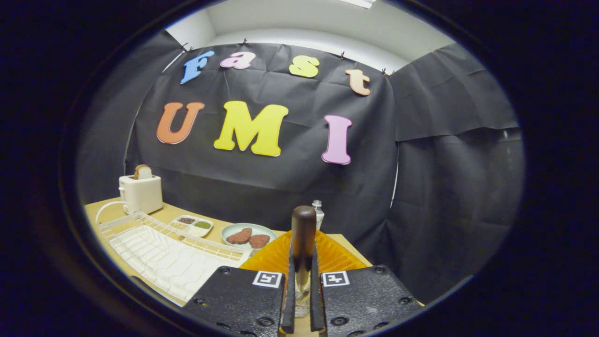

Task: Take the plate from the dish rack, then take the spoon from the basket and place it into the plate.

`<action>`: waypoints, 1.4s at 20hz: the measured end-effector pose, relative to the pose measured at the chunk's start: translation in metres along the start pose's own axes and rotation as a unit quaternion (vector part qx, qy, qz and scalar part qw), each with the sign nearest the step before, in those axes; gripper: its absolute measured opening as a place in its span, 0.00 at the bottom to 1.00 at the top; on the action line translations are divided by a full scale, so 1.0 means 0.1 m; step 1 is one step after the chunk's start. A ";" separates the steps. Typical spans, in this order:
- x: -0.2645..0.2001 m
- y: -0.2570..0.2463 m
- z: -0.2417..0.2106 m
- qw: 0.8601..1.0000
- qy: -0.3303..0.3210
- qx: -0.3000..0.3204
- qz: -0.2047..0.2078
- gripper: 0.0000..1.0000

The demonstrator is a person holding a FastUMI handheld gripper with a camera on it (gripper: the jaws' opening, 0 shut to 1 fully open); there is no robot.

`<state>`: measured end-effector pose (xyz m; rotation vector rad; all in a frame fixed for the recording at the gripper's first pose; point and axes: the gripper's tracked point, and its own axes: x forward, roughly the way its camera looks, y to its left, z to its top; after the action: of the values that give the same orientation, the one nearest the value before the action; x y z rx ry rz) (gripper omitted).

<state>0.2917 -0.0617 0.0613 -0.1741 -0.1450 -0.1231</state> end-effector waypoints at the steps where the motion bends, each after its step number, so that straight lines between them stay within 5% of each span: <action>1: -0.09 0.05 0.06 1.000 -0.005 0.003 0.005 0.18; 12: -1.22 1.18 -0.19 0.994 0.020 -0.008 0.103 0.18; 23: -1.72 2.13 -0.77 0.988 0.084 0.029 0.125 0.18; 28: -1.80 2.31 -0.92 0.988 0.079 -0.015 0.131 0.19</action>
<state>0.1582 0.1674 -0.0941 -0.2112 0.0391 0.1234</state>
